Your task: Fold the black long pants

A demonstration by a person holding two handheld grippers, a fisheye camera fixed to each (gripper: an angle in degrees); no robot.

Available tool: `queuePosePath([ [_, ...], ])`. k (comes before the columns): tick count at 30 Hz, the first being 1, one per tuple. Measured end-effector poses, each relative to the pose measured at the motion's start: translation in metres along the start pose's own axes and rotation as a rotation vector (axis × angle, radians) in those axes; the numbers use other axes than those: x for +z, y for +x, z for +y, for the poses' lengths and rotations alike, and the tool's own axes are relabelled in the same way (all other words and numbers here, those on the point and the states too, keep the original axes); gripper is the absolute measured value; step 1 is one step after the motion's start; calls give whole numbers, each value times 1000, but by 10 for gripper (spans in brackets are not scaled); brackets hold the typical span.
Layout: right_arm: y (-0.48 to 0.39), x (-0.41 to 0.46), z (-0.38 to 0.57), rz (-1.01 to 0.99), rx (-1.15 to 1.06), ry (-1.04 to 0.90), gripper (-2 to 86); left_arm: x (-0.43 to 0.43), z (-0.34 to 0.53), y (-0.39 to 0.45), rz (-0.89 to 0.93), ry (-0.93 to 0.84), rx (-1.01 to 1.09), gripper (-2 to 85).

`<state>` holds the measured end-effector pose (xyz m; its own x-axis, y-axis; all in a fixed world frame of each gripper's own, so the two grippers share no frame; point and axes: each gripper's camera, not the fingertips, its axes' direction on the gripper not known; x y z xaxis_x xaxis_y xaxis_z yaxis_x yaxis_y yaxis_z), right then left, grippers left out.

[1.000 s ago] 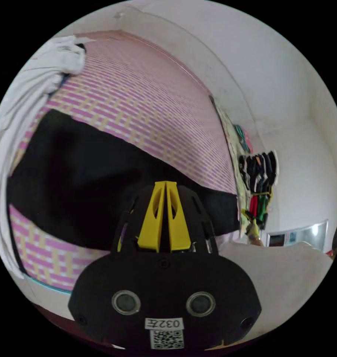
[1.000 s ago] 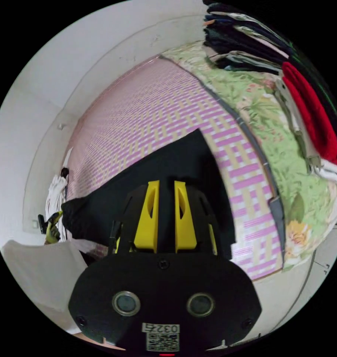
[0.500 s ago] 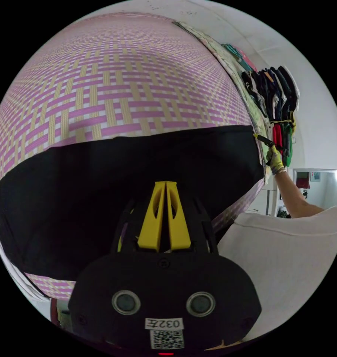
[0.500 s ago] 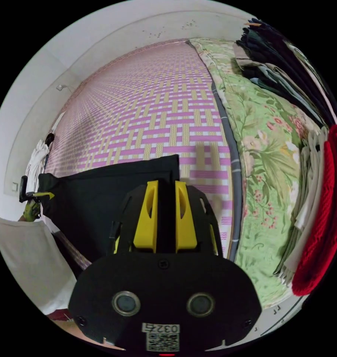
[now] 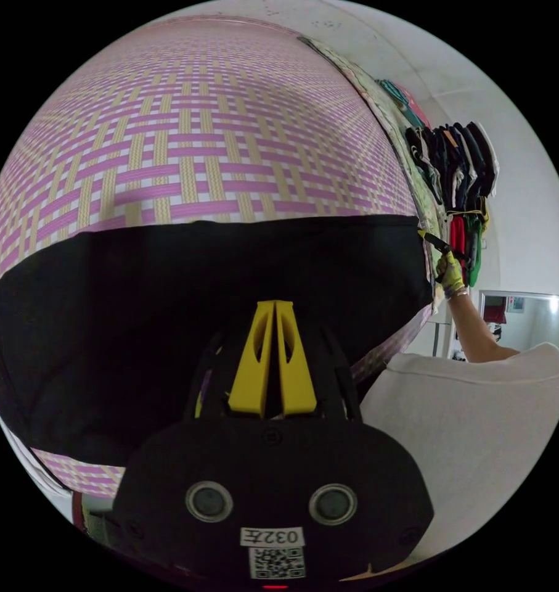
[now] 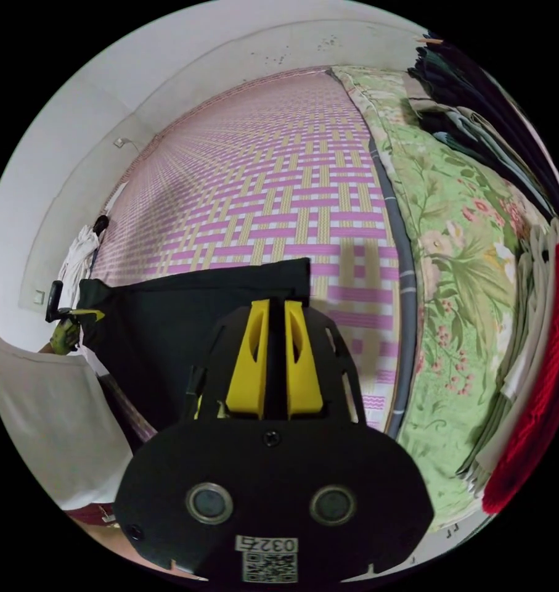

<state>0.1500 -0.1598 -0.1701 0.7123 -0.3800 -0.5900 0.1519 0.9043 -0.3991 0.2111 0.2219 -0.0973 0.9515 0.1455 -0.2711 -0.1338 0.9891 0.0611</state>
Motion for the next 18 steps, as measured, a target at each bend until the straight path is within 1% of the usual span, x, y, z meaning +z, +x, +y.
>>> queuePosePath([
  [2,-1,-11,5,-16,1,39,9,-7,1,6,26,2,18,-9],
  [4,-8,-33,10,-15,-6,102,2,-24,4,15,36,56,35,-9],
  [6,-19,-69,16,25,-36,196,-3,-46,2,21,30,117,10,-9],
  [8,-18,-85,14,57,-43,239,-4,-53,-6,21,52,129,0,-9],
  [10,-3,-78,7,48,-23,225,-4,-52,-16,19,49,120,-23,-9],
  [12,25,-41,-3,54,35,107,-3,-47,-29,17,31,107,-48,-9],
  [14,42,-19,-4,56,85,47,-1,-47,-33,17,25,106,-75,-9],
  [16,54,-13,4,129,163,45,6,-51,-35,19,42,125,-82,-9],
  [17,59,-18,14,144,210,78,38,-55,-34,22,54,139,-78,-9],
  [18,62,-27,25,103,229,116,56,-58,-35,26,62,152,-68,-9],
])
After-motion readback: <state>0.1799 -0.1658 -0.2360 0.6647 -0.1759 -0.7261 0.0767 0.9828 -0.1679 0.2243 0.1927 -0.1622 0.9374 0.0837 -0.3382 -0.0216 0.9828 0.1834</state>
